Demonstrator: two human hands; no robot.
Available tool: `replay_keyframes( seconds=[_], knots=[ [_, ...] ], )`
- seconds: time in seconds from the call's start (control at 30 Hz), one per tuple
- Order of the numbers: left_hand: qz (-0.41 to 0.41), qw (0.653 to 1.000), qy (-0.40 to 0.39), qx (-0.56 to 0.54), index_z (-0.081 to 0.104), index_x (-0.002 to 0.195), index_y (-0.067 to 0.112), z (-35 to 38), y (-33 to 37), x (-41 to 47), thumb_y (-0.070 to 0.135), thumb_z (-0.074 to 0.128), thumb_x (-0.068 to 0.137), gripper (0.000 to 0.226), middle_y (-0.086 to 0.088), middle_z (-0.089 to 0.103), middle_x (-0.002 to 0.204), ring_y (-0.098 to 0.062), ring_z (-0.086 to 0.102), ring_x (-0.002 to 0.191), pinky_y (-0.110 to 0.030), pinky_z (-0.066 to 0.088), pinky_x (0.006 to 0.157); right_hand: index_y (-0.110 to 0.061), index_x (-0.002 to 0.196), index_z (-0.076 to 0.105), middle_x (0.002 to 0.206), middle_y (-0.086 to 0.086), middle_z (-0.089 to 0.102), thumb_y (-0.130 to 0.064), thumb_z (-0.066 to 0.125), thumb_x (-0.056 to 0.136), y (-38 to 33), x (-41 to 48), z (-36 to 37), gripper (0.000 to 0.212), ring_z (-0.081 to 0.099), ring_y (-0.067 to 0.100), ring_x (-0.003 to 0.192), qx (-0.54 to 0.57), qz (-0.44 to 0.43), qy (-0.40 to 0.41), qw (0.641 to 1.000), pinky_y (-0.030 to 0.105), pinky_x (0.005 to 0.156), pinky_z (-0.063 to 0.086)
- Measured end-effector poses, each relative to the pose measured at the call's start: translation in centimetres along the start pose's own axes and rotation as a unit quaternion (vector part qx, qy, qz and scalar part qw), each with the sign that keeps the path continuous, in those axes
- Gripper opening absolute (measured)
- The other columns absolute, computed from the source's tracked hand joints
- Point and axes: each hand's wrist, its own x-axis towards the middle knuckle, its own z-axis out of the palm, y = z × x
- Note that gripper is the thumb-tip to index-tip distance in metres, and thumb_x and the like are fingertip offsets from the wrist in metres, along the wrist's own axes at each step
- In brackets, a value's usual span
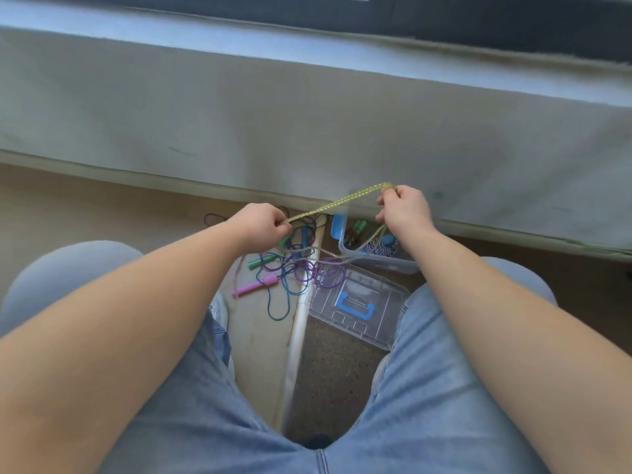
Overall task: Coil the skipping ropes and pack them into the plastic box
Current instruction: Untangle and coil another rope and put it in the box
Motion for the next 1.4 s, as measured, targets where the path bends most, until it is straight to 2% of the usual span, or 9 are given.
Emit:
replay_keyframes(
  seconds=[0.2, 0.43, 0.5, 0.6, 0.7, 0.8, 0.9, 1.1, 1.4],
  knots=[
    [-0.017, 0.992, 0.050, -0.117, 0.073, 0.105, 0.024, 1.3, 0.8, 0.3, 0.032, 0.038, 0.103, 0.036, 0.003, 0.070, 0.100, -0.019, 0.063, 0.083, -0.028, 0.046, 0.075, -0.019, 0.086, 0.062, 0.067, -0.004, 0.050, -0.038, 0.042, 0.104, 0.9, -0.5, -0.5, 0.033, 0.052, 0.020, 0.039, -0.021, 0.020, -0.059, 0.998, 0.036, 0.052, 0.054],
    [-0.029, 0.984, 0.052, -0.165, 0.071, 0.096, 0.020, 0.3, 1.3, 0.1, 0.045, 0.053, 0.095, 0.030, -0.003, 0.067, 0.080, -0.018, 0.057, 0.072, -0.028, 0.042, 0.063, -0.010, 0.087, 0.067, 0.073, 0.005, 0.059, -0.028, 0.052, 0.096, 1.3, -0.4, -0.8, 0.025, 0.059, 0.033, 0.080, -0.180, -0.019, -0.040, 0.983, 0.033, 0.068, 0.041],
    [-0.011, 0.972, 0.027, -0.235, 0.070, 0.101, 0.026, 0.2, 1.9, 0.0, 0.035, 0.064, 0.091, 0.014, 0.003, 0.065, 0.081, -0.014, 0.057, 0.071, -0.027, 0.044, 0.063, -0.012, 0.094, 0.068, 0.083, 0.005, 0.063, -0.024, 0.054, 0.095, 1.2, -0.8, -0.6, 0.019, 0.058, 0.030, 0.084, -0.208, -0.029, -0.060, 0.976, 0.031, 0.070, 0.040],
    [-0.007, 0.928, -0.040, -0.371, 0.064, 0.120, 0.021, 0.3, 2.5, -0.1, 0.004, 0.063, 0.087, 0.037, 0.002, 0.054, 0.082, -0.015, 0.052, 0.071, -0.026, 0.045, 0.065, -0.015, 0.106, 0.068, 0.101, 0.007, 0.068, -0.017, 0.058, 0.088, 1.0, -1.3, 0.0, 0.021, 0.062, 0.030, 0.095, -0.220, -0.034, -0.084, 0.971, 0.034, 0.080, 0.051],
    [-0.014, 0.917, -0.036, -0.397, 0.066, 0.119, 0.015, 0.5, 3.0, -0.1, 0.002, 0.060, 0.092, 0.031, 0.000, 0.057, 0.083, -0.014, 0.053, 0.072, -0.027, 0.050, 0.069, -0.014, 0.119, 0.066, 0.114, 0.010, 0.066, -0.010, 0.059, 0.083, 1.1, -1.5, 0.3, 0.037, 0.059, 0.031, 0.108, -0.242, -0.056, -0.076, 0.966, 0.031, 0.084, 0.047],
    [-0.020, 0.900, -0.008, -0.436, 0.068, 0.111, 0.006, 0.8, 3.6, -0.1, 0.006, 0.057, 0.096, 0.019, 0.000, 0.063, 0.077, -0.011, 0.055, 0.063, -0.025, 0.052, 0.067, -0.020, 0.126, 0.063, 0.108, 0.002, 0.066, -0.006, 0.055, 0.087, 0.9, -1.7, 0.2, 0.042, 0.060, 0.023, 0.108, -0.190, -0.068, -0.065, 0.977, 0.028, 0.087, 0.046],
    [-0.018, 0.878, -0.002, -0.479, 0.067, 0.109, 0.003, 1.1, 4.1, 0.0, 0.007, 0.053, 0.099, 0.017, -0.004, 0.065, 0.081, -0.012, 0.058, 0.063, -0.027, 0.055, 0.069, -0.025, 0.103, 0.072, 0.091, -0.004, 0.069, -0.020, 0.065, 0.088, 0.3, -2.3, 0.4, 0.017, 0.066, 0.017, 0.093, -0.155, -0.098, -0.093, 0.979, 0.029, 0.085, 0.052],
    [-0.007, 0.798, -0.022, -0.603, 0.056, 0.124, 0.000, 0.9, 5.7, -0.1, -0.006, 0.047, 0.099, 0.027, -0.013, 0.063, 0.099, -0.018, 0.067, 0.078, -0.035, 0.061, 0.081, -0.039, 0.108, 0.065, 0.096, -0.008, 0.074, -0.048, 0.074, 0.078, -0.4, -4.6, 1.9, 0.033, 0.067, 0.004, 0.078, -0.109, -0.129, -0.319, 0.933, 0.031, 0.077, 0.057],
    [0.015, 0.732, 0.003, -0.681, 0.057, 0.120, 0.002, 0.4, 7.0, 0.3, -0.011, 0.055, 0.093, 0.030, -0.010, 0.067, 0.100, -0.021, 0.070, 0.090, -0.041, 0.053, 0.098, -0.023, 0.105, 0.069, 0.105, 0.007, 0.072, -0.042, 0.072, 0.088, -0.6, -4.8, 1.9, 0.027, 0.070, 0.025, 0.094, -0.037, -0.086, -0.316, 0.944, 0.048, 0.080, 0.059]
  ],
)
